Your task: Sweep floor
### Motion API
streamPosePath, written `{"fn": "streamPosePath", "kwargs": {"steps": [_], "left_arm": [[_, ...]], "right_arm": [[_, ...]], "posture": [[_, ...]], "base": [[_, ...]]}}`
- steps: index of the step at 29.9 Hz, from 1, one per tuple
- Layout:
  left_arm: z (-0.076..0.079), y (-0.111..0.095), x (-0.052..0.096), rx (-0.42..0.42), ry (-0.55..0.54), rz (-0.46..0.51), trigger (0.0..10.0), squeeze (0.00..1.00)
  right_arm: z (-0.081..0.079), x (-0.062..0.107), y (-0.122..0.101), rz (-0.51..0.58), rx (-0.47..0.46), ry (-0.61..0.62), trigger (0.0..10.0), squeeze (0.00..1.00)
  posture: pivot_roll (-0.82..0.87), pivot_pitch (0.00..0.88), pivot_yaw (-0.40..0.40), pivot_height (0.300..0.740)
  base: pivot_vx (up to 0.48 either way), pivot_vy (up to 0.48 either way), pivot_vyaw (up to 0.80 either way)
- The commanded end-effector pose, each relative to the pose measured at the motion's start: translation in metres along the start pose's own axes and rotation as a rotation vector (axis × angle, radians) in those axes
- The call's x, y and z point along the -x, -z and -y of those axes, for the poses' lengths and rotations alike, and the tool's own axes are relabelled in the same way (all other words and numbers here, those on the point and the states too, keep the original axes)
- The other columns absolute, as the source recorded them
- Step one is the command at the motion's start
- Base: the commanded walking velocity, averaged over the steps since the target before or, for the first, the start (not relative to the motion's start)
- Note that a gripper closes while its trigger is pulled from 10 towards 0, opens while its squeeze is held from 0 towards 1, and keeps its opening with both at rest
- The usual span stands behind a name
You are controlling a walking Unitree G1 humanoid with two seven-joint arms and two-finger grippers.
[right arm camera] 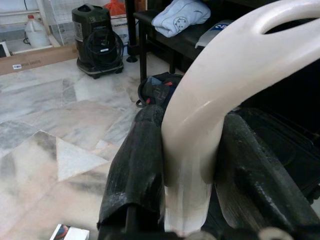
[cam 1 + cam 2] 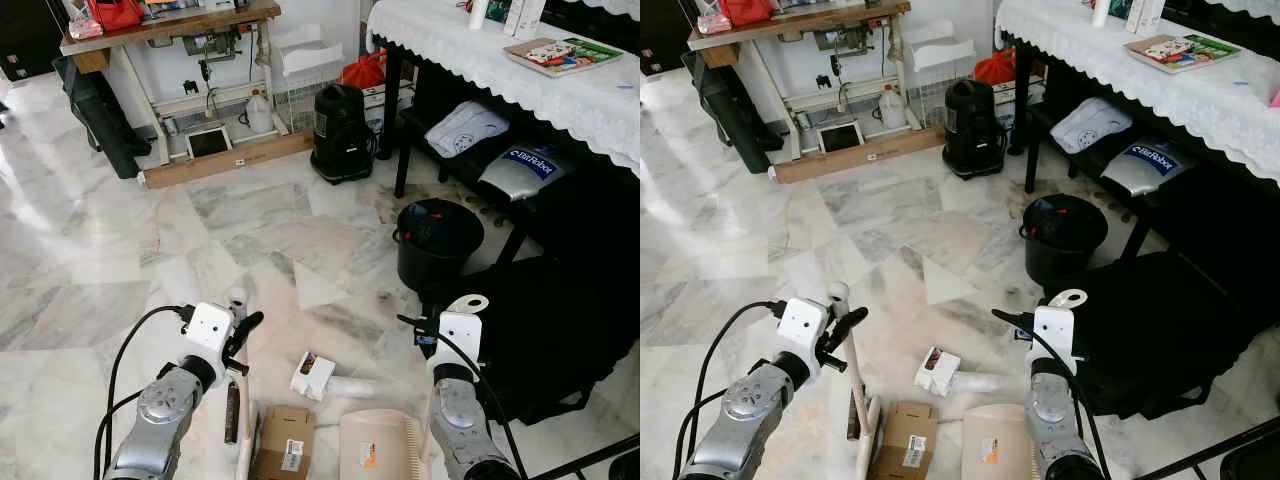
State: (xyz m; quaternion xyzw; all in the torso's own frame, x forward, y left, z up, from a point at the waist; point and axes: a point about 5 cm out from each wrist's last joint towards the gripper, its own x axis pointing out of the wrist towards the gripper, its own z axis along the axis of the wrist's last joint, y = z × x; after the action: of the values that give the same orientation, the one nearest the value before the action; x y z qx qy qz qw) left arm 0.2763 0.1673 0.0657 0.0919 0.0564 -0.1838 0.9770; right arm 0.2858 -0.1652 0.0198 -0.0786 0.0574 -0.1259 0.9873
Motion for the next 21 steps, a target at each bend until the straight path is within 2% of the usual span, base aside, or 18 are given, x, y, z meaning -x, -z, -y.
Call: {"fn": "streamPosePath", "kwargs": {"steps": [1, 7, 14, 19, 21], "left_arm": [[-0.003, 0.009, 0.004, 0.031, -0.008, -0.044, 10.0, 0.0], [-0.008, 0.0, 0.0, 0.099, -0.005, -0.032, 10.0, 0.0], [-0.013, -0.021, -0.008, 0.284, 0.006, 0.035, 10.0, 0.0], [-0.016, -0.031, -0.01, 0.357, 0.006, 0.076, 10.0, 0.0], [-0.018, -0.039, -0.01, 0.411, 0.014, 0.109, 10.0, 0.0]], "right_arm": [[-0.004, 0.005, 0.008, -0.044, 0.019, -0.027, 10.0, 0.0], [-0.004, 0.005, 0.008, -0.047, 0.019, -0.026, 10.0, 0.0], [-0.005, 0.004, 0.007, -0.048, 0.015, -0.029, 10.0, 0.0], [-0.005, 0.003, 0.007, -0.048, 0.015, -0.029, 10.0, 0.0], [-0.005, 0.003, 0.007, -0.049, 0.014, -0.029, 10.0, 0.0]], "posture": [[0.12, 0.057, 0.085, 0.74], [0.13, 0.057, 0.085, 0.74], [0.13, 0.055, 0.088, 0.74], [0.13, 0.056, 0.088, 0.74], [0.13, 0.057, 0.088, 0.74]], "base": [[0.0, 0.0, 0.0], [0.0, 0.0, 0.0], [0.0, 0.0, 0.0], [0.0, 0.0, 0.0], [0.0, 0.0, 0.0]]}}
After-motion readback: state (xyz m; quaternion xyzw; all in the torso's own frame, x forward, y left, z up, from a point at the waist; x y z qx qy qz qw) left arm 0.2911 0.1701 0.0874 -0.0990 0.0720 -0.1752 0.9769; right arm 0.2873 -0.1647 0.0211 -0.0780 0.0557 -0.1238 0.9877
